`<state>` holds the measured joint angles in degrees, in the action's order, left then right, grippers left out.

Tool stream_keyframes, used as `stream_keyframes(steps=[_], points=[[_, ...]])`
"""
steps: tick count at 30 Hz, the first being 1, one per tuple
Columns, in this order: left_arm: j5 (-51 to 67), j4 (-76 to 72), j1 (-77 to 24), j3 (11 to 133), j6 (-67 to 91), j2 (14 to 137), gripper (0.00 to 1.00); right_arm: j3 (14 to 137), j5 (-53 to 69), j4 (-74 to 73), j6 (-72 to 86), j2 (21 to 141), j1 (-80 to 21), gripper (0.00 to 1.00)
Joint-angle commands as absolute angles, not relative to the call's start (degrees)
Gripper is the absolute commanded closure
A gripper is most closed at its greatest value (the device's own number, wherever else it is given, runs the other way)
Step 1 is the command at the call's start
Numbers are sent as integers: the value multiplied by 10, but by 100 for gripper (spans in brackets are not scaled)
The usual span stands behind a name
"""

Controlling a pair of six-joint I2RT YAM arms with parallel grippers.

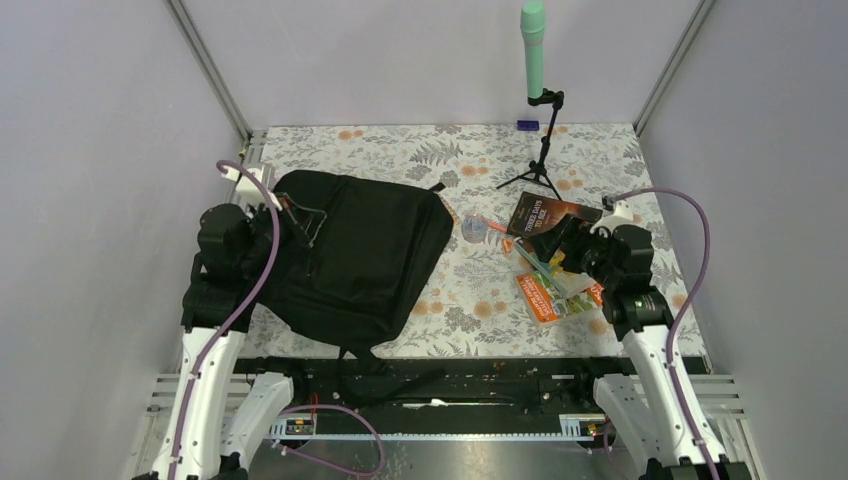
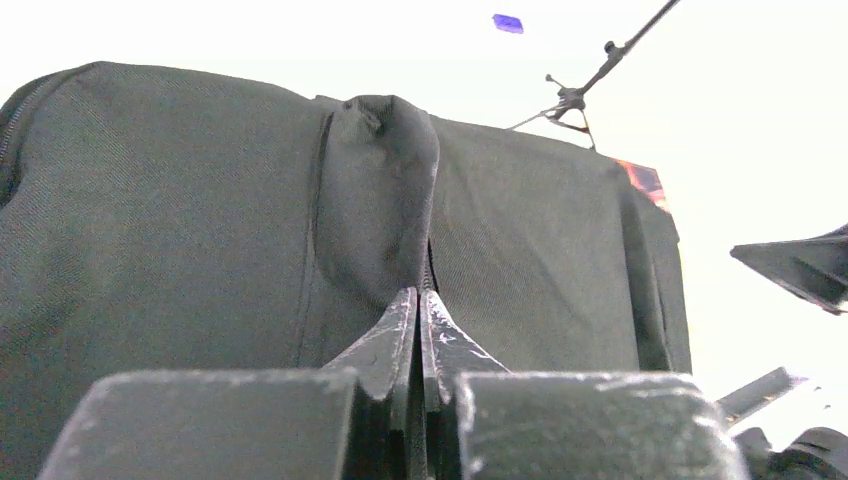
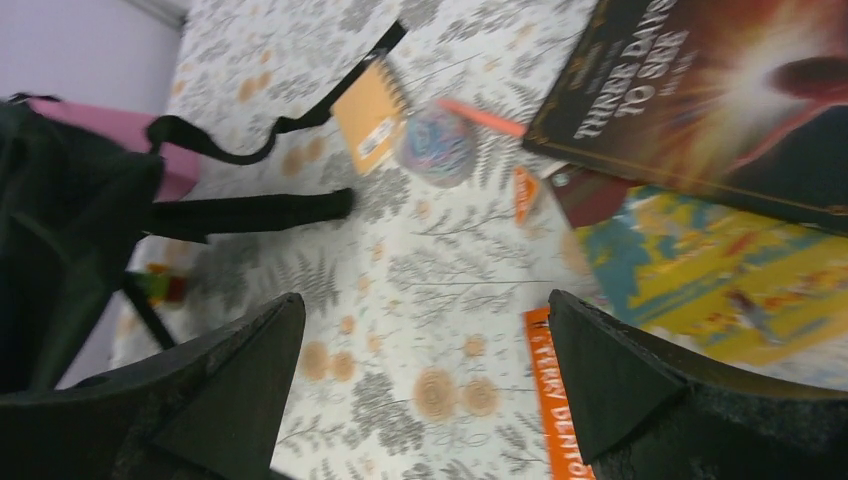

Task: Pack the student bag
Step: Pick up the student bag at the corner of the board, then place the student bag at the center of the board.

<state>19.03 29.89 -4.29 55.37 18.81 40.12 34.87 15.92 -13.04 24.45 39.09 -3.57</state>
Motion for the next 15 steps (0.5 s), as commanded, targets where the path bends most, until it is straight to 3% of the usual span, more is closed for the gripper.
stream_keyframes(steps=[1, 4, 8, 15], points=[[228, 136, -80, 604, 250, 419, 100, 377, 295, -65, 314, 432, -34, 2], [180, 105, -114, 601, 278, 438, 100, 382, 318, -49, 329, 444, -45, 2], [130, 70, -153, 586, 299, 470, 100, 405, 262, -64, 320, 452, -122, 2], [130, 82, -158, 564, 298, 519, 100, 400, 233, -7, 358, 499, -216, 2]])
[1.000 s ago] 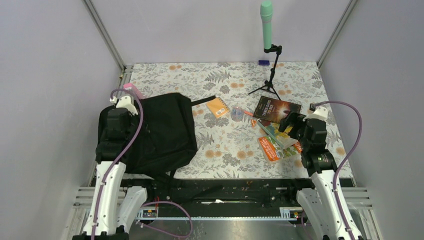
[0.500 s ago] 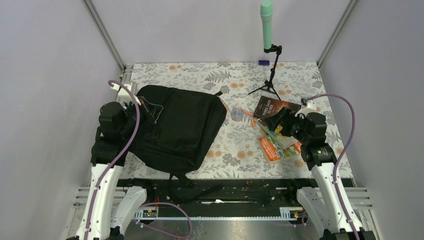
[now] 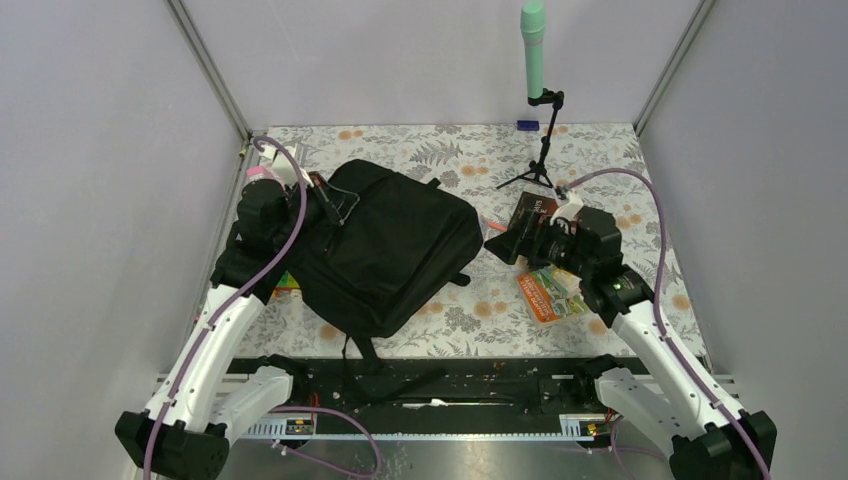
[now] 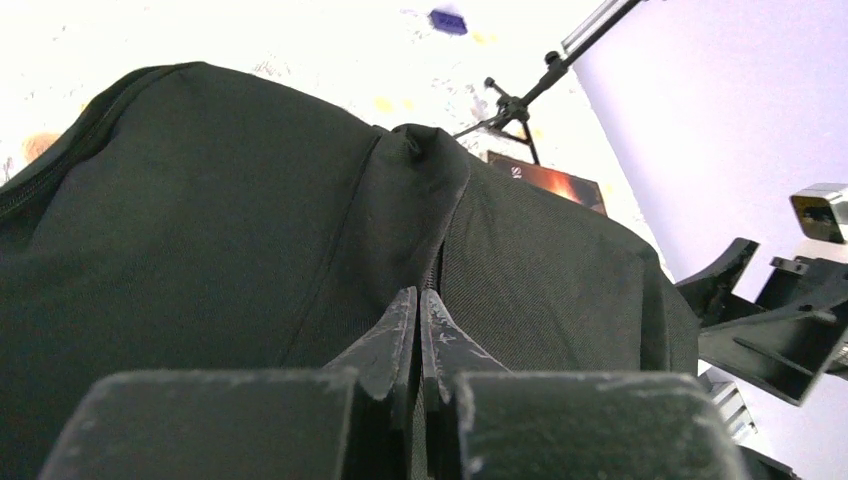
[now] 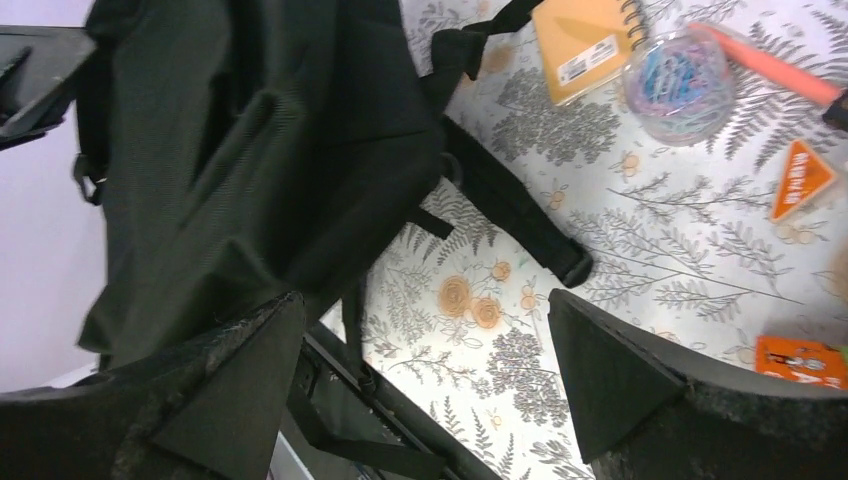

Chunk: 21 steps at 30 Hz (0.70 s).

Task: Pack the student bag
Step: Place the student bag at the center of the board.

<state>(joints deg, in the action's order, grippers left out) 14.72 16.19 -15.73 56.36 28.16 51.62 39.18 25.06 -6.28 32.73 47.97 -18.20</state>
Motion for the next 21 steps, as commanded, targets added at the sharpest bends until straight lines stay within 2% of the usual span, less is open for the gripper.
stream_keyframes(steps=[1, 15, 21], points=[[131, 83, -158, 559, 300, 521, 100, 393, 227, 6, 365, 501, -225, 2], [134, 89, -158, 550, 306, 539, 100, 362, 124, 70, 434, 534, -295, 2], [149, 74, -158, 543, 314, 547, 100, 318, 119, 174, 510, 570, -340, 2]])
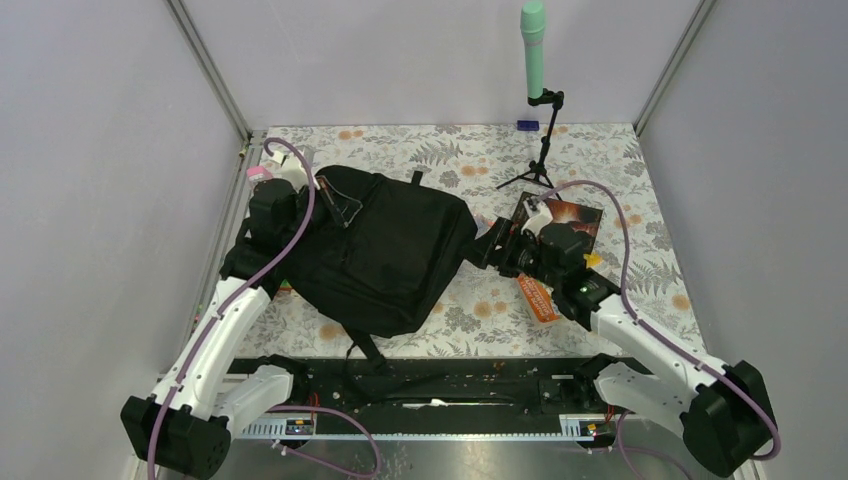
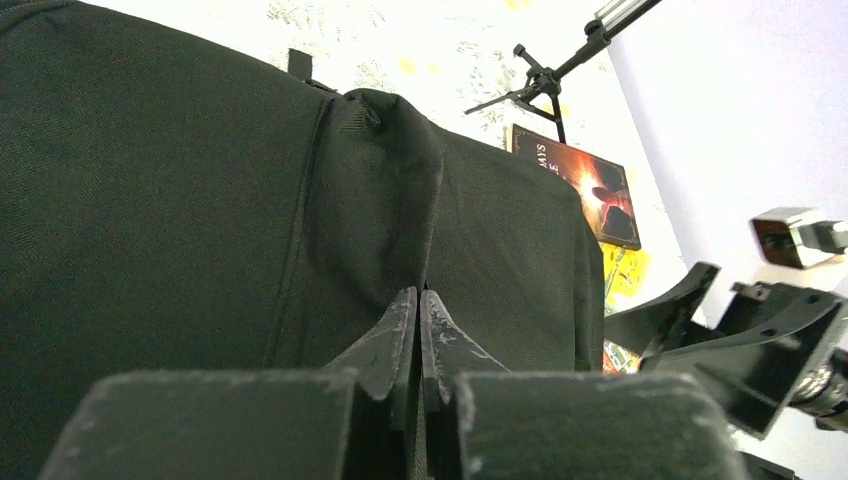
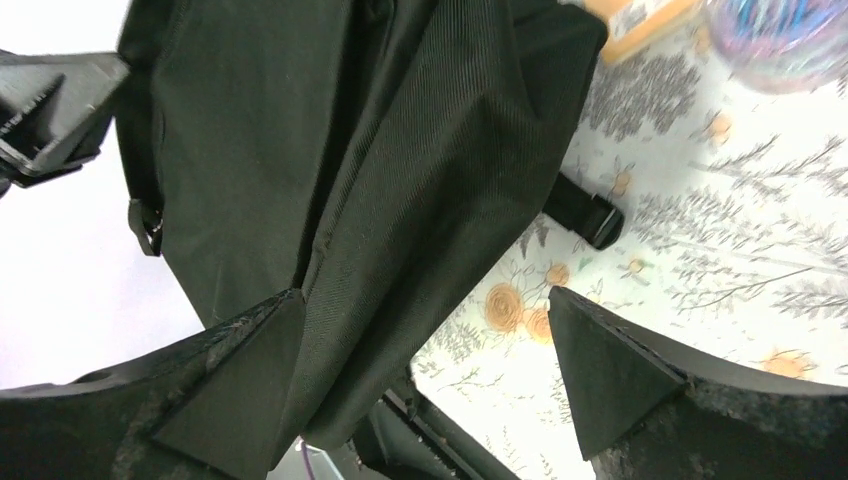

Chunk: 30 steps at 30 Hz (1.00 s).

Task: Pack the student bag
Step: Place the student bag at the center of the board.

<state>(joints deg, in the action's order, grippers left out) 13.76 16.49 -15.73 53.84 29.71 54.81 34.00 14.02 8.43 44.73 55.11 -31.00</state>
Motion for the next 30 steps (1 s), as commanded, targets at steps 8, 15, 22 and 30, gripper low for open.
stream_keyframes(steps=[8, 15, 22, 30], points=[[169, 58, -158, 532, 328, 549, 100, 341, 140, 254, 562, 641, -390, 2], [185, 50, -165, 529, 333, 551, 100, 364, 124, 301, 575, 687, -418, 4], [189, 51, -174, 532, 326, 553, 100, 402, 87, 232, 521, 677, -419, 47], [208, 125, -210, 581, 253, 581, 100, 443, -52, 46, 393, 592, -418, 100]])
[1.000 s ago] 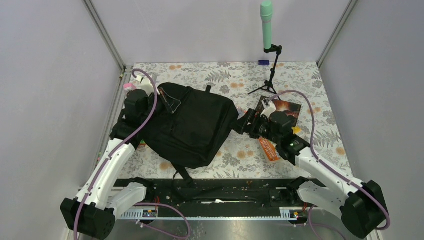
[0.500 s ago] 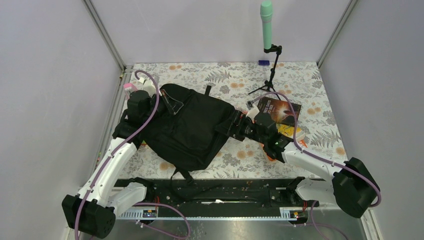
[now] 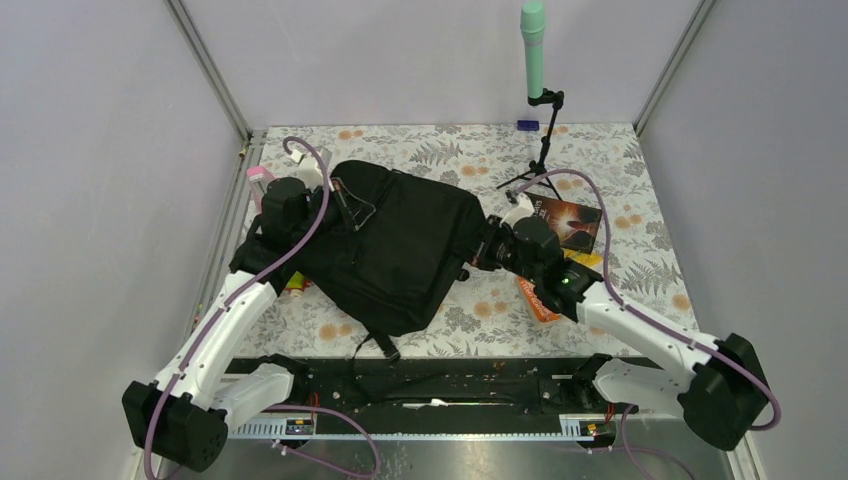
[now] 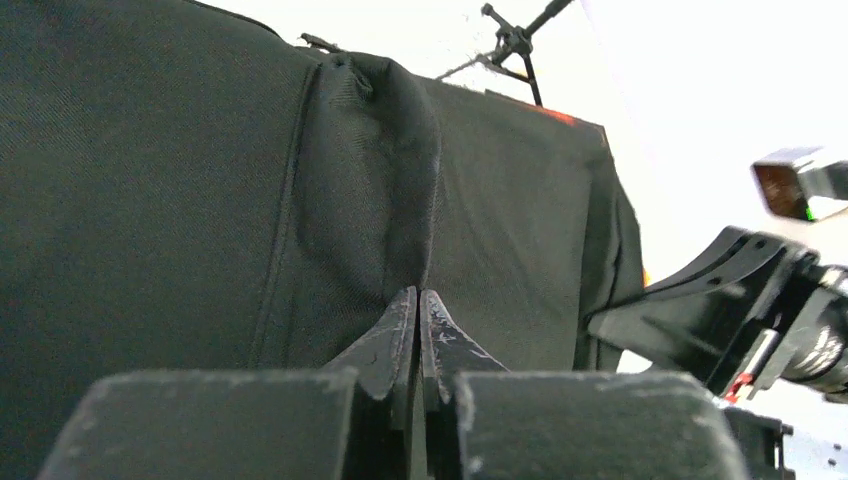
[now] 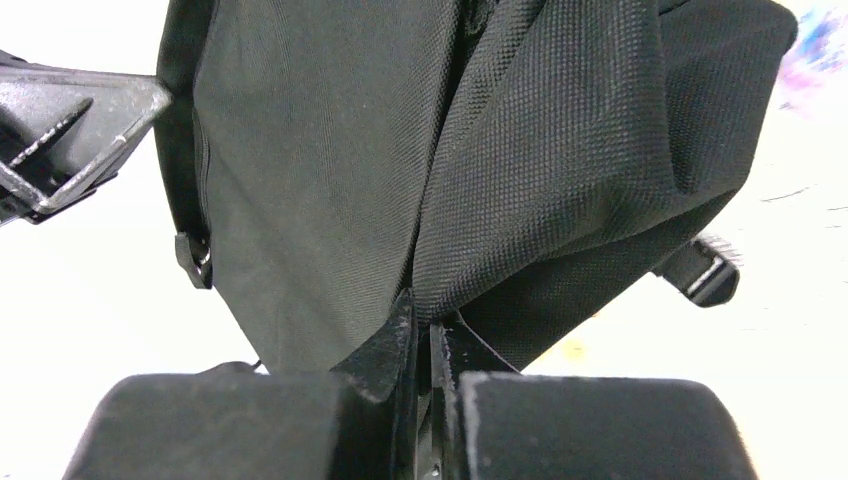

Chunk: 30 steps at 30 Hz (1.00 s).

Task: Pack the student bag
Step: Place the student bag at the center of the board.

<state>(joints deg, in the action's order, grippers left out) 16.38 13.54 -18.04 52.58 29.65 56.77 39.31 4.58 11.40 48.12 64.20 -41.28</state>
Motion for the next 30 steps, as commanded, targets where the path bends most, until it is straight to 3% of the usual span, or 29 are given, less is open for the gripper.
stream_keyframes(steps=[1, 5, 11, 23, 26, 27, 29, 30], points=[[202, 144, -223, 591, 243, 588, 100, 446, -68, 31, 372, 581, -418, 100], [161, 210, -267, 616, 218, 607, 100, 483, -113, -85, 311, 551, -396, 100], [130, 212, -329, 590, 261, 601, 100, 558, -10, -257, 259, 593, -288, 100], [83, 207, -379, 575, 288, 657, 100, 541, -9, -240, 239, 675, -272, 99], [85, 223, -379, 583, 283, 673, 100, 532, -10, -238, 230, 674, -272, 88], [88, 223, -379, 584, 282, 674, 96, 528, -12, -238, 226, 672, -272, 83], [91, 224, -379, 587, 277, 672, 73, 525, -20, -240, 218, 665, -272, 62], [89, 224, -378, 590, 273, 668, 55, 525, -23, -243, 212, 660, -272, 51]])
